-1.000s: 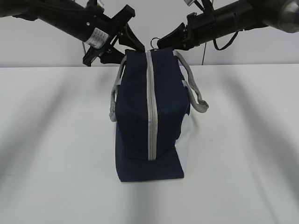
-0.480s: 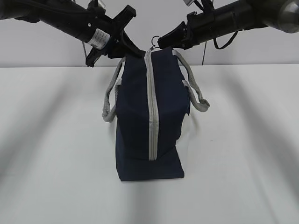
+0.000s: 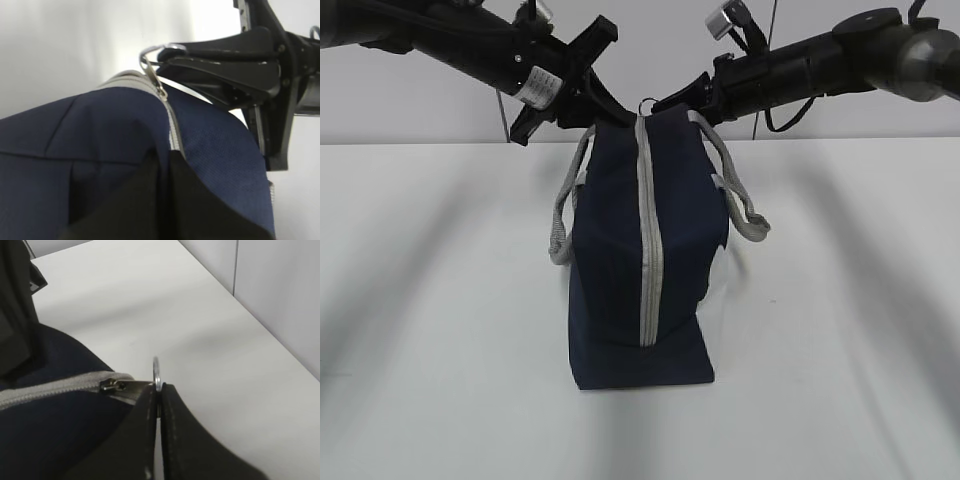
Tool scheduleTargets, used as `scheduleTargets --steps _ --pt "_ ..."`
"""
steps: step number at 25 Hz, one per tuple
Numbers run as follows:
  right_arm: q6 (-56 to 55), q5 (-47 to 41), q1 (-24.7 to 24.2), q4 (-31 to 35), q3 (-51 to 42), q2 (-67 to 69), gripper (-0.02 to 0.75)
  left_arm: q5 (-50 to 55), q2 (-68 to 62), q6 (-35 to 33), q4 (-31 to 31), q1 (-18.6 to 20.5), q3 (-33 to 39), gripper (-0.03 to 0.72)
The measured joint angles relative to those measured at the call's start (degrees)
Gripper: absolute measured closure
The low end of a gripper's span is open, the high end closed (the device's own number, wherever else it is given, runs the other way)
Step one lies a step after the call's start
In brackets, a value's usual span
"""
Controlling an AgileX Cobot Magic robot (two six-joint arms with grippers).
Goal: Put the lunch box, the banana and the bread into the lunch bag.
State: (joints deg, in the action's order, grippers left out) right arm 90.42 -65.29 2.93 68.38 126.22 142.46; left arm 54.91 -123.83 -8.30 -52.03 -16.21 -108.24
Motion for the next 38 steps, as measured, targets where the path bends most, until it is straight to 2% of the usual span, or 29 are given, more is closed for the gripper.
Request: scheduleTargets --steps 17,26,34,38 --pt "0.61 1.69 0.0 1.64 0.0 0.13 0.754 1.67 0.01 -0.65 -1.46 -1.21 -0.51 0.68" --pt "0.71 1.69 0.0 1.64 0.09 1.05 0.754 5.0 -0.14 -0.65 0.25 -1.28 -5.47 0.68" --pt "-2.09 0.13 0.0 -4.22 0.09 2.79 0.754 5.39 -0.14 -0.65 0.51 -1.28 -6.04 0.681" --pt "-2.47 -0.35 0.0 -3.82 0.22 2.82 0.754 5.39 -0.14 -0.65 0.51 -1.28 -6.04 0.681"
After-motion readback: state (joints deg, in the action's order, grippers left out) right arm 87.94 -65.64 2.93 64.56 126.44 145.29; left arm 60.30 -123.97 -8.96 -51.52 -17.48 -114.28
